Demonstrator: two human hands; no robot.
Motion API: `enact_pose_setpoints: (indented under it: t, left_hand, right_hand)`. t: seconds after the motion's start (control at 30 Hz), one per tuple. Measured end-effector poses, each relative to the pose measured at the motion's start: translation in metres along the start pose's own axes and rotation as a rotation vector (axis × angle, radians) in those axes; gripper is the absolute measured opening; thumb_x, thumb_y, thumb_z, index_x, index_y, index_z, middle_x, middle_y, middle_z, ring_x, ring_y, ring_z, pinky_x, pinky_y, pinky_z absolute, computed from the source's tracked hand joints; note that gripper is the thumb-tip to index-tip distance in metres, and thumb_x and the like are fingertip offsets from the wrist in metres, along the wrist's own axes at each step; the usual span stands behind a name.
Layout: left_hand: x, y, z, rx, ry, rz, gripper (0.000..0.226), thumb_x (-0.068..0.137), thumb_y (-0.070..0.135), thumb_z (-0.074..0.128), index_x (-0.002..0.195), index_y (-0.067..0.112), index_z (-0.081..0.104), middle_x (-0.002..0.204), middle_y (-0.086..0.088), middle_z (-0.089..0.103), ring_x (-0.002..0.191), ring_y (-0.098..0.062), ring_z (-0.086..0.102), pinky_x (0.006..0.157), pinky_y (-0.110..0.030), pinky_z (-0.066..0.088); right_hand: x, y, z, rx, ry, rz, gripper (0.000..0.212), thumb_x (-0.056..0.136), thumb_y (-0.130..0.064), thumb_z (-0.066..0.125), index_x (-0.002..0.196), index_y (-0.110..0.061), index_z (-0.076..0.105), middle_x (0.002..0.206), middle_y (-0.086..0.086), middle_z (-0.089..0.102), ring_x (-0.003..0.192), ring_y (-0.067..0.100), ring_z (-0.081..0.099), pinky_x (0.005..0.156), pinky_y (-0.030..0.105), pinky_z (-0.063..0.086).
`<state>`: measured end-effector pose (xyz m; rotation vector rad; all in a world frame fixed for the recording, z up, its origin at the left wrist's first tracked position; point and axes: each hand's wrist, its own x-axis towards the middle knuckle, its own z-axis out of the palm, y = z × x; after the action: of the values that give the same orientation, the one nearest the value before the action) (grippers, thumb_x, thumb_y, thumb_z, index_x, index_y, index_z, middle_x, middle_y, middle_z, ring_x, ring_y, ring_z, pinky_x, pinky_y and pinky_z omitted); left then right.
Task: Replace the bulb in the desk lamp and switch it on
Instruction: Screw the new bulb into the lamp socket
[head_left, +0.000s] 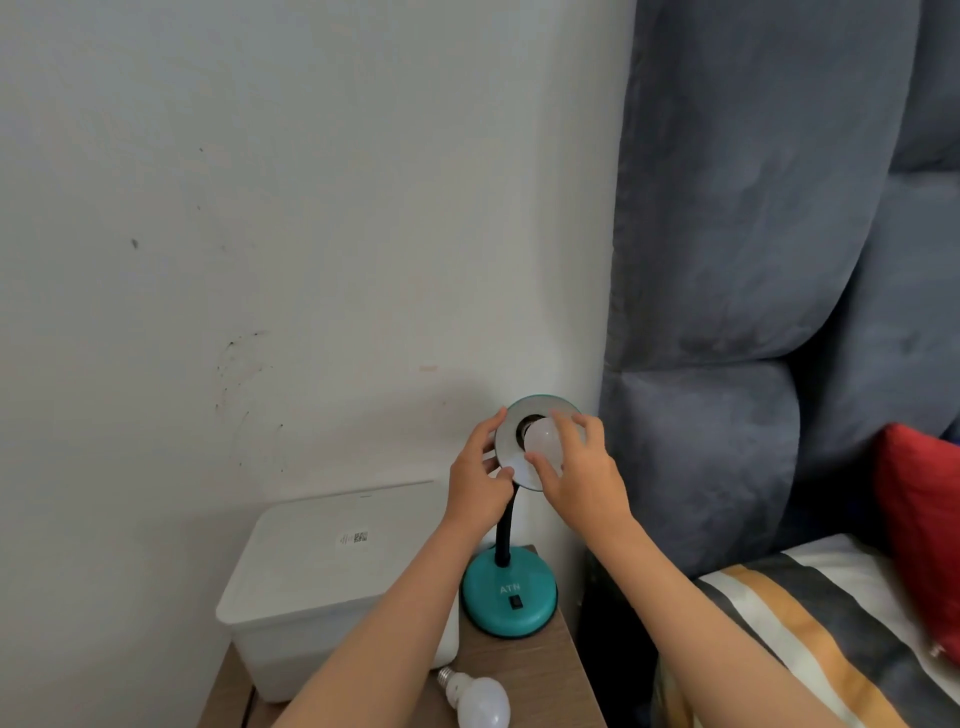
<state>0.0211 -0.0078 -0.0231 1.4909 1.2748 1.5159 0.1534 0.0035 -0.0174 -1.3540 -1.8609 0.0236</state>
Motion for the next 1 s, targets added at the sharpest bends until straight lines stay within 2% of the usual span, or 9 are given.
enact_pose_setpoints:
  t: [0.07, 0.17, 0.3, 0.47, 0.53, 0.67, 0.73, 0.87, 1.0]
  left_hand:
    - [0.000, 0.000, -0.001, -0.008, 0.000, -0.003, 0.067, 0.082, -0.014, 0.050, 0.128, 0.036, 0.047, 0.109, 0.008, 0.060, 0.100, -0.015, 0.065, 0.082, -0.019, 0.055]
    - [0.001, -0.001, -0.001, -0.004, 0.003, -0.002, 0.067, 0.082, -0.013, 0.051, 0.125, 0.038, 0.046, 0.107, 0.011, 0.060, 0.100, -0.014, 0.065, 0.083, -0.020, 0.055]
    - [0.000, -0.001, 0.000, 0.001, 0.006, 0.002, 0.067, 0.082, -0.014, 0.050, 0.128, 0.035, 0.047, 0.109, 0.008, 0.059, 0.098, -0.008, 0.064, 0.080, -0.016, 0.054]
    - [0.000, -0.001, -0.001, 0.001, 0.006, 0.002, 0.067, 0.082, -0.014, 0.050, 0.127, 0.036, 0.047, 0.108, 0.012, 0.060, 0.095, -0.004, 0.064, 0.077, -0.015, 0.053]
    - [0.000, -0.001, -0.002, 0.001, 0.009, -0.001, 0.067, 0.082, -0.013, 0.051, 0.127, 0.036, 0.047, 0.106, 0.012, 0.060, 0.095, -0.006, 0.065, 0.078, -0.017, 0.054]
    - [0.000, -0.001, 0.000, 0.014, 0.012, -0.006, 0.067, 0.082, -0.014, 0.050, 0.128, 0.034, 0.047, 0.106, 0.015, 0.059, 0.093, 0.000, 0.063, 0.077, -0.013, 0.053]
    - [0.000, 0.000, 0.000, 0.011, 0.011, -0.005, 0.067, 0.081, -0.015, 0.049, 0.128, 0.034, 0.047, 0.107, 0.014, 0.059, 0.092, 0.003, 0.062, 0.076, -0.011, 0.052]
    - [0.001, -0.001, -0.002, 0.004, 0.006, -0.012, 0.068, 0.082, -0.014, 0.050, 0.124, 0.039, 0.047, 0.108, 0.010, 0.060, 0.098, -0.008, 0.065, 0.079, -0.017, 0.054]
    - [0.001, 0.000, -0.002, 0.023, 0.008, -0.013, 0.069, 0.081, -0.014, 0.050, 0.122, 0.042, 0.047, 0.110, 0.007, 0.060, 0.100, -0.013, 0.065, 0.085, -0.022, 0.055]
  right_hand:
    - [-0.003, 0.003, 0.000, -0.036, -0.024, -0.102, 0.045, 0.086, -0.027, 0.064, 0.128, -0.017, 0.051, 0.136, 0.015, 0.040, 0.077, 0.034, 0.065, 0.059, 0.036, 0.055]
    - [-0.003, 0.008, -0.001, -0.030, -0.094, -0.087, 0.049, 0.087, -0.021, 0.062, 0.133, -0.020, 0.045, 0.138, 0.014, 0.041, 0.086, 0.031, 0.064, 0.068, 0.037, 0.056]
    - [0.003, 0.004, -0.005, -0.039, -0.059, 0.039, 0.053, 0.085, -0.036, 0.063, 0.129, -0.010, 0.046, 0.118, 0.016, 0.055, 0.088, 0.031, 0.062, 0.070, 0.035, 0.052]
    - [-0.001, -0.007, -0.006, -0.055, -0.119, -0.055, 0.051, 0.088, -0.026, 0.060, 0.135, -0.021, 0.041, 0.144, 0.012, 0.030, 0.091, 0.032, 0.064, 0.072, 0.035, 0.053]
    - [-0.001, -0.004, -0.004, -0.044, -0.146, -0.080, 0.051, 0.087, -0.021, 0.060, 0.135, -0.021, 0.041, 0.142, 0.012, 0.035, 0.090, 0.029, 0.064, 0.074, 0.032, 0.053]
    - [0.005, -0.002, -0.007, -0.034, -0.076, 0.042, 0.052, 0.088, -0.036, 0.060, 0.128, -0.007, 0.044, 0.117, 0.016, 0.059, 0.096, 0.030, 0.062, 0.076, 0.035, 0.053]
    - [0.005, -0.006, -0.009, -0.047, -0.054, 0.059, 0.053, 0.089, -0.039, 0.058, 0.128, -0.006, 0.043, 0.123, 0.017, 0.054, 0.096, 0.032, 0.062, 0.074, 0.035, 0.053]
    - [-0.001, -0.009, -0.008, -0.061, -0.130, -0.057, 0.055, 0.089, -0.028, 0.059, 0.138, -0.022, 0.037, 0.144, 0.013, 0.031, 0.098, 0.032, 0.061, 0.075, 0.033, 0.052]
    - [0.004, -0.001, -0.004, -0.059, -0.112, 0.010, 0.053, 0.086, -0.036, 0.061, 0.131, -0.013, 0.043, 0.119, 0.015, 0.057, 0.095, 0.030, 0.062, 0.074, 0.035, 0.053]
